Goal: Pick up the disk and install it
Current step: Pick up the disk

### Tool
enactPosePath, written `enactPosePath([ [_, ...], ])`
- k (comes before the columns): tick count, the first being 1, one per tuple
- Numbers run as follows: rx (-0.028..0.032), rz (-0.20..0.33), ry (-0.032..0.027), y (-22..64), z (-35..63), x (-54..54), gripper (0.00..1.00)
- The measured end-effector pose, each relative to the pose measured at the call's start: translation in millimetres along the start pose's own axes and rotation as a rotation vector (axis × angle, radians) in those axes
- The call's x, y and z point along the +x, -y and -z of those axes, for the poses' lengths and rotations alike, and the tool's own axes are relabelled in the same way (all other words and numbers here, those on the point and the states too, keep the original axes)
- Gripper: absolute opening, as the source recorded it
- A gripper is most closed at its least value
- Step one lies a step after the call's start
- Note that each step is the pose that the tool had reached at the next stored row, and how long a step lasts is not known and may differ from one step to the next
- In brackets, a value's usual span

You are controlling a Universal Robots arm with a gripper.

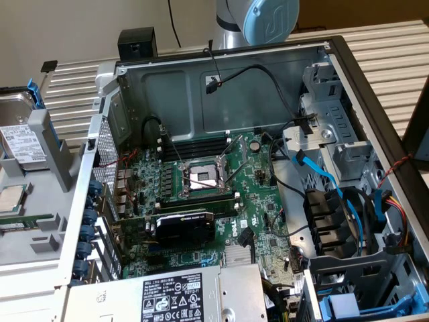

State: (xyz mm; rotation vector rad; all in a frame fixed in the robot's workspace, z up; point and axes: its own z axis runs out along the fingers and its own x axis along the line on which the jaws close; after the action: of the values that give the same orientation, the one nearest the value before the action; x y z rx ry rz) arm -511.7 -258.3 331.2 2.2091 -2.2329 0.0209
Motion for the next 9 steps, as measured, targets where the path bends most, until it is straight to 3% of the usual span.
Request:
enactPosePath([
  [9, -0.0011, 0.001, -0.0001, -0.1, -15.4, -0.1, 0.73],
])
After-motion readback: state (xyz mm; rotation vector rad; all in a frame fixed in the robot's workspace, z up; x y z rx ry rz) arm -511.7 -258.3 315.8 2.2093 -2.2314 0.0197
